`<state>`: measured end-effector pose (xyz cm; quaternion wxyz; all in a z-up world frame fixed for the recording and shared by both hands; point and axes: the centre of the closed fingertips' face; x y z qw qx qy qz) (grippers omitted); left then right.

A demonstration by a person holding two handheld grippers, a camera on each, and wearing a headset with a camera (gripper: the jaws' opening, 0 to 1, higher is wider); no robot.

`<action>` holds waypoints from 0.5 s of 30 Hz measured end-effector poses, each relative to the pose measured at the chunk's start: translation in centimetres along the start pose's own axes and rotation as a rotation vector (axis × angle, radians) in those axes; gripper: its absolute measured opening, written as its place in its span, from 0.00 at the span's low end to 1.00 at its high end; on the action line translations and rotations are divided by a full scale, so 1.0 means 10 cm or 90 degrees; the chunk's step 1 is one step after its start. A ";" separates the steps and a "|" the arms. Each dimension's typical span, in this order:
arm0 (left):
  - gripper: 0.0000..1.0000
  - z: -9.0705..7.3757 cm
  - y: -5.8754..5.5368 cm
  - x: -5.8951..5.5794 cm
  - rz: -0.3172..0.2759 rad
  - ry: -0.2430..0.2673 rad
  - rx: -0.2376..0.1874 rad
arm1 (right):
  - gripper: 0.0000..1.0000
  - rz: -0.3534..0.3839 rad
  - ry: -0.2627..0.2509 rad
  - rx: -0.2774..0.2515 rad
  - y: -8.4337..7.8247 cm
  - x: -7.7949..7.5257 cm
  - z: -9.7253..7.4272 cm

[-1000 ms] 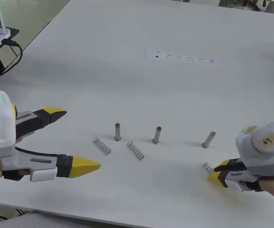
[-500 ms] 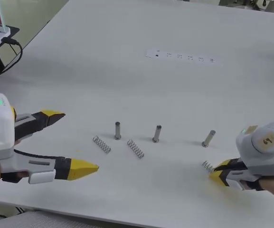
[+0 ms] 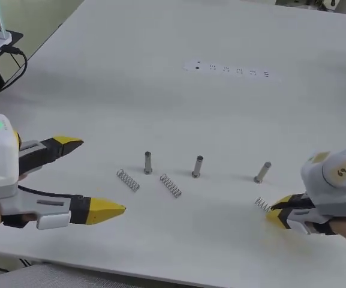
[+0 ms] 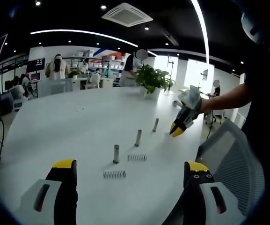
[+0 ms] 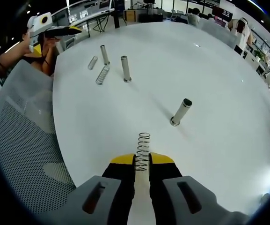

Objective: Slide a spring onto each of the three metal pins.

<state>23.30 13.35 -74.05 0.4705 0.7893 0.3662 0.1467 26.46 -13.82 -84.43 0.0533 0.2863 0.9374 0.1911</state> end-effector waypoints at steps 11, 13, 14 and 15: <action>0.91 0.02 -0.06 -0.02 -0.005 -0.006 0.009 | 0.08 0.002 0.002 -0.016 0.04 0.02 -0.05; 0.91 0.03 -0.11 -0.03 -0.005 -0.006 0.017 | 0.07 0.000 0.002 -0.020 0.06 0.02 -0.07; 0.90 0.03 -0.11 -0.04 -0.006 -0.008 0.017 | 0.07 -0.001 0.001 -0.024 0.07 0.02 -0.09; 0.90 0.03 -0.10 -0.04 -0.006 -0.009 0.015 | 0.07 -0.001 0.001 -0.026 0.08 0.01 -0.10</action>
Point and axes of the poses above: the centre of the closed fingertips' face, and the gripper's own axes: z roughly forward along the fingers, x roughly to its left, y roughly out of its top, and after that the axes turned 8 degrees about x, right-handed
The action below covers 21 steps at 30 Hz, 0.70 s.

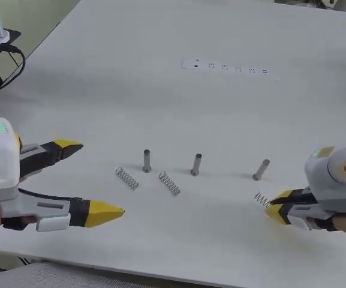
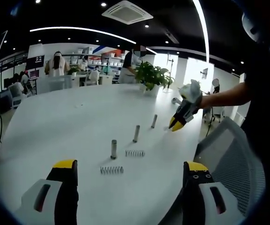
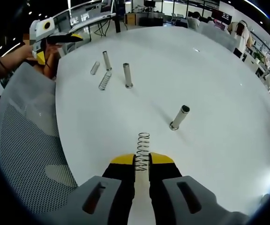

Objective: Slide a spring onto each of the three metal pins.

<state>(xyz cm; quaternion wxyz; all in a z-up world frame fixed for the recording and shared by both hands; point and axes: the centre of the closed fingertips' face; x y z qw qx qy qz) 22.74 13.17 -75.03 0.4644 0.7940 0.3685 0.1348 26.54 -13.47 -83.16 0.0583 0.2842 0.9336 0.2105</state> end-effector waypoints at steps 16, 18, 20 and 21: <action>0.80 0.17 -0.02 -0.41 0.024 -0.077 0.013 | 0.08 -0.023 0.003 -0.032 0.15 0.07 -0.18; 0.78 0.19 0.01 -0.43 0.027 -0.085 0.012 | 0.07 -0.024 0.006 -0.034 0.15 0.09 -0.19; 0.76 0.20 0.05 -0.44 0.034 -0.090 0.011 | 0.07 -0.029 0.004 -0.036 0.16 0.10 -0.20; 0.76 0.21 0.07 -0.44 0.038 -0.091 0.010 | 0.07 -0.030 0.005 -0.036 0.17 0.11 -0.21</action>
Point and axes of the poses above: the centre of the closed fingertips' face, and the gripper's own axes: z roughly forward along the fingers, x roughly to its left, y roughly out of its top, and after that the axes turned 8 degrees about x, right-handed
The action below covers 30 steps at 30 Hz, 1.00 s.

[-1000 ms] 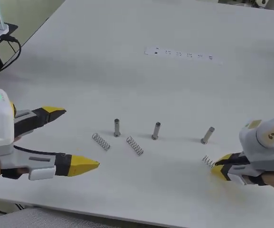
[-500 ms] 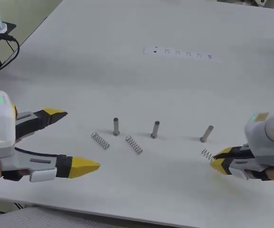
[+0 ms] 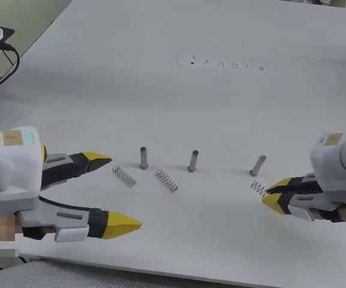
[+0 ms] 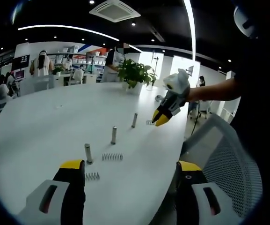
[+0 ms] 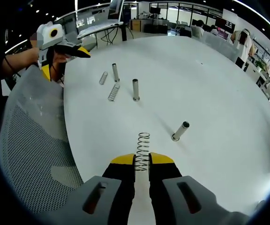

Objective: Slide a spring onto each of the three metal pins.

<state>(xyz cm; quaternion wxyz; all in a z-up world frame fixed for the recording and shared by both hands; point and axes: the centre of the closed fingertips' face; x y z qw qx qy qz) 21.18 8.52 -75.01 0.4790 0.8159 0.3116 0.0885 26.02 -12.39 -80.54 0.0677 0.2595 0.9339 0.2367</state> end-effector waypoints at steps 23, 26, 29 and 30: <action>0.60 0.43 0.23 -0.22 0.044 -0.086 0.009 | 0.07 -0.096 0.038 -0.041 0.36 0.31 -0.10; 0.59 0.50 0.27 -0.26 0.056 -0.098 0.010 | 0.07 -0.127 0.048 -0.047 0.43 0.39 -0.12; 0.57 0.57 0.31 -0.29 0.065 -0.107 0.011 | 0.07 -0.154 0.055 -0.050 0.49 0.45 -0.14; 0.57 0.59 0.32 -0.30 0.069 -0.111 0.008 | 0.07 -0.163 0.058 -0.057 0.52 0.48 -0.15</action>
Point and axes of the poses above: the centre of the closed fingertips' face, and the gripper's own axes: z roughly forward along the fingers, x roughly to its left, y roughly out of its top, and after that the axes turned 8 degrees about x, right-handed
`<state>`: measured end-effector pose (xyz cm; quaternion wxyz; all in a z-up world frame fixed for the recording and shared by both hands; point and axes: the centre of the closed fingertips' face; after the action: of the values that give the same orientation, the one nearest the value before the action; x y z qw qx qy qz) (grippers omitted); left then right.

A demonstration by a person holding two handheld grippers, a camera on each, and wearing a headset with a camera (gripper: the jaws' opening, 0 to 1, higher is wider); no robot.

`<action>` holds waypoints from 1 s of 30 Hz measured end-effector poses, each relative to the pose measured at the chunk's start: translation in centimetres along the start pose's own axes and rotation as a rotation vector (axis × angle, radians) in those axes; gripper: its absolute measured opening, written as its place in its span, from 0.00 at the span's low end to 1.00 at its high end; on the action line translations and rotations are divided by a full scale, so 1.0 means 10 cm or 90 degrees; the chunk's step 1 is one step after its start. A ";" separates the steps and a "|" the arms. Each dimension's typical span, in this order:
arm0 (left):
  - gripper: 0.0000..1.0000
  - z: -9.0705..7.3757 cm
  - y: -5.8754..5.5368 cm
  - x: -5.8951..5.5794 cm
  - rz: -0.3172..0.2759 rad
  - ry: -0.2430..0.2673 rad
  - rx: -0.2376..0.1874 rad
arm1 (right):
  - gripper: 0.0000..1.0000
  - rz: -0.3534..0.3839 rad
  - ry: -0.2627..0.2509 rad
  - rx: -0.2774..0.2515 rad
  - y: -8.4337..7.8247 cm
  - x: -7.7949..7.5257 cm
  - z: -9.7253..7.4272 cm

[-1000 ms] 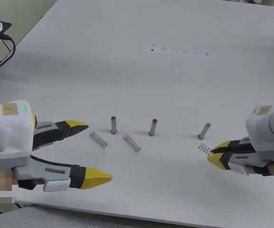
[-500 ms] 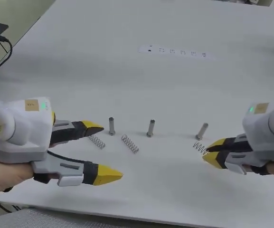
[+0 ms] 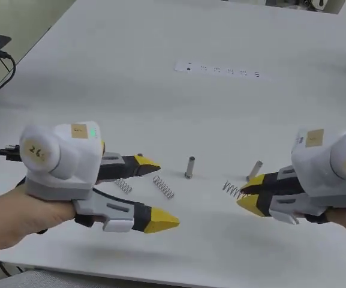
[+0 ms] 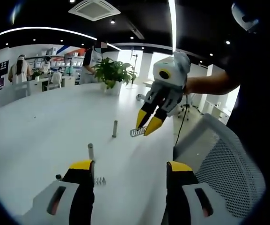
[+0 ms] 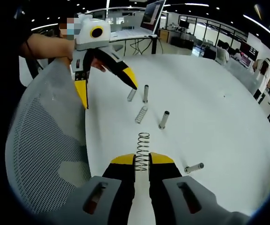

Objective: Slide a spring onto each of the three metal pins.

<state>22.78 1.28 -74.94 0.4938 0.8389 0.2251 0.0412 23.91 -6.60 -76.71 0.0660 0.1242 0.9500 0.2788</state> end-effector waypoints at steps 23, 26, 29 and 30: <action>0.41 0.33 0.14 -0.17 0.058 -0.051 -0.010 | 0.07 -0.157 0.044 -0.019 0.18 0.31 0.05; 0.37 0.34 0.17 -0.20 0.063 -0.056 -0.017 | 0.07 -0.165 0.044 -0.026 0.20 0.31 0.03; 0.32 0.35 0.19 -0.23 0.065 -0.064 -0.024 | 0.07 -0.171 0.044 -0.037 0.23 0.32 0.00; 0.30 0.36 0.19 -0.23 0.067 -0.065 -0.023 | 0.07 -0.174 0.047 -0.043 0.25 0.33 -0.01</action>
<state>22.36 -3.36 -74.83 0.5171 0.8415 0.1541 0.0282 21.22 -3.77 -75.43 0.0725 -0.0193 0.9500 0.3032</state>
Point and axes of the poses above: the centre of the closed fingertips' face, and the gripper's own axes: z roughly forward along the fingers, x roughly to its left, y roughly out of its top, and after that the axes turned 8 degrees about x, right-handed
